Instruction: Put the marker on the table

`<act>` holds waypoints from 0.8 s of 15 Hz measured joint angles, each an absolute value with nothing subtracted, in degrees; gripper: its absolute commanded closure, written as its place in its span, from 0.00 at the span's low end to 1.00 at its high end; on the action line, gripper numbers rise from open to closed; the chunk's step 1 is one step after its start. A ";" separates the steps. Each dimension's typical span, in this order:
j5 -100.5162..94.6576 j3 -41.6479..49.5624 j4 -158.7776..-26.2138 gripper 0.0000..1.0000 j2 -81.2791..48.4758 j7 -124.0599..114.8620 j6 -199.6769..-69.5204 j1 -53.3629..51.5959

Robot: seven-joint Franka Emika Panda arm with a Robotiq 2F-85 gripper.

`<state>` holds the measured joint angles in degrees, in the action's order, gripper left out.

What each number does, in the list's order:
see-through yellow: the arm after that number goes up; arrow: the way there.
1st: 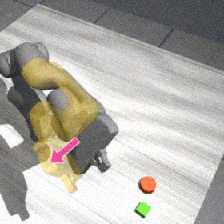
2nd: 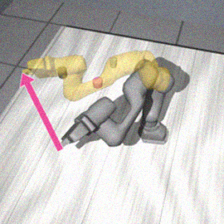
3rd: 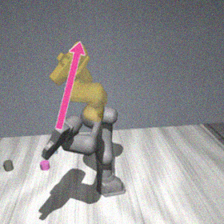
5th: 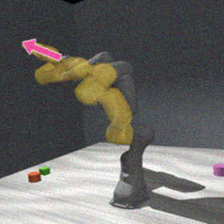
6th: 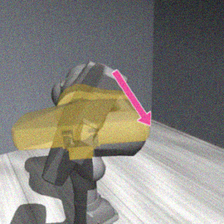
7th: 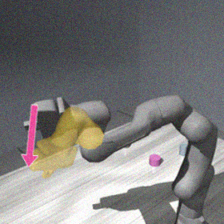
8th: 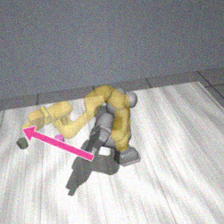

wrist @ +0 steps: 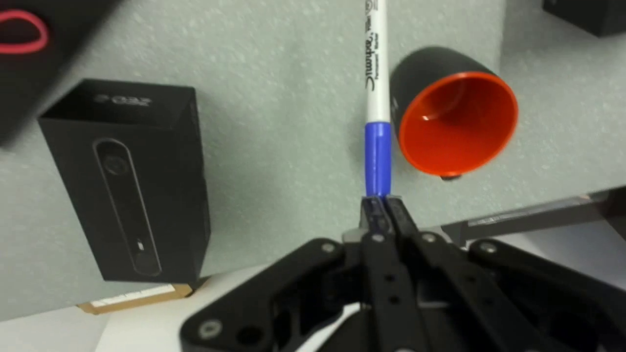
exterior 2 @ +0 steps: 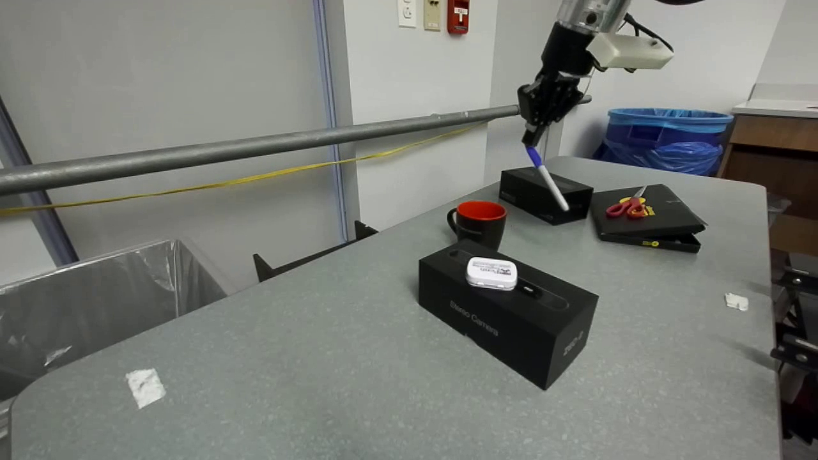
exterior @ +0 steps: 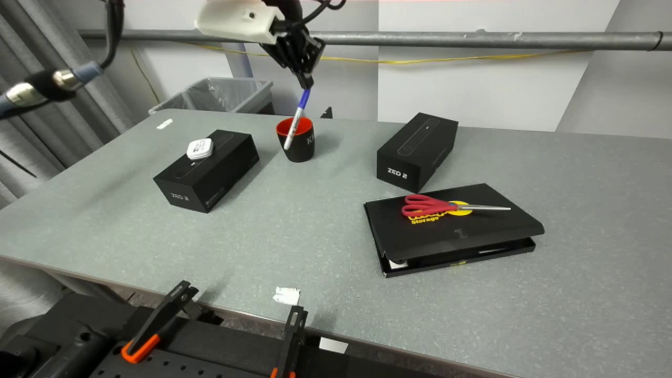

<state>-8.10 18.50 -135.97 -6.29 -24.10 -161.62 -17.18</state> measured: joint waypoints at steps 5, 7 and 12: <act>-18.26 17.21 -135.31 0.99 -13.48 -29.95 -159.01 -10.67; -20.06 17.58 -133.23 0.99 -17.85 -32.55 -159.02 -10.60; -19.96 17.52 -127.75 0.63 -25.24 -34.22 -159.02 -11.57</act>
<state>-19.96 17.52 -127.75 -25.24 -34.22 -159.02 -11.57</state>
